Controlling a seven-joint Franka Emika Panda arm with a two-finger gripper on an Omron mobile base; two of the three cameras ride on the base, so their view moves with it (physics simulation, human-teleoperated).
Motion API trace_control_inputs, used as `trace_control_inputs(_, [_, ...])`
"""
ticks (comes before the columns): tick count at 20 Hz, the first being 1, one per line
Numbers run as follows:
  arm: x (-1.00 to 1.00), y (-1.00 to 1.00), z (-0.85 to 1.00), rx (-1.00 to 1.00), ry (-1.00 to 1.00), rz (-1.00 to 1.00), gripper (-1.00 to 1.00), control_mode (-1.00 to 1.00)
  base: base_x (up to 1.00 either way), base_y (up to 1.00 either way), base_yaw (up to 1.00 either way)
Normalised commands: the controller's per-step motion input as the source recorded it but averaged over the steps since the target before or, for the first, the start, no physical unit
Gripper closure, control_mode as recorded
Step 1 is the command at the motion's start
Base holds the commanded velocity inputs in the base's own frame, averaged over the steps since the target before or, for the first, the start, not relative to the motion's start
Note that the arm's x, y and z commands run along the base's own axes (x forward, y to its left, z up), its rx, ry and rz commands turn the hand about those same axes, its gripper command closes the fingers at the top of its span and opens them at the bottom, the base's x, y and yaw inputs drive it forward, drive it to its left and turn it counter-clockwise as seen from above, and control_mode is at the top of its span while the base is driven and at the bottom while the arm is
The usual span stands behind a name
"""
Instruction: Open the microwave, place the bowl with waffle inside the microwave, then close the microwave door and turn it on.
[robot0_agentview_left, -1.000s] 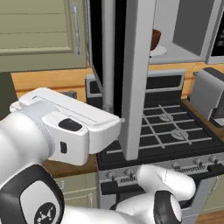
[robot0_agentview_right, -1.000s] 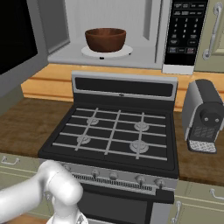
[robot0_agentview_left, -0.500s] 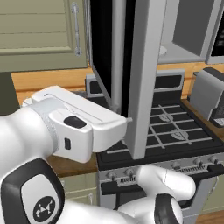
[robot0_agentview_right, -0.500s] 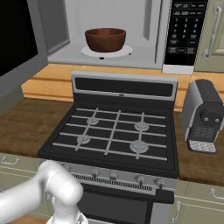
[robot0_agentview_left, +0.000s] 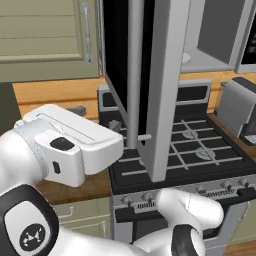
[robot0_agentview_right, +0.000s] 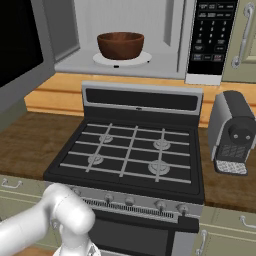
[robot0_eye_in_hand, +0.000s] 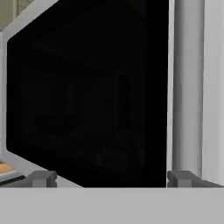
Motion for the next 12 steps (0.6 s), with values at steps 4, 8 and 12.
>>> trace_control_inputs(4, [0.68,0.0,-0.02,0.0,0.0,-0.01,-1.0,-1.0,0.0,0.0,0.0])
trace_control_inputs(8, [0.62,0.0,-0.01,0.0,0.0,-0.04,-1.0,-1.0,0.0,0.0,0.0])
trace_control_inputs(12, [0.27,-0.29,-0.02,0.0,0.0,-0.07,-1.0,-1.0,0.0,0.0,0.0])
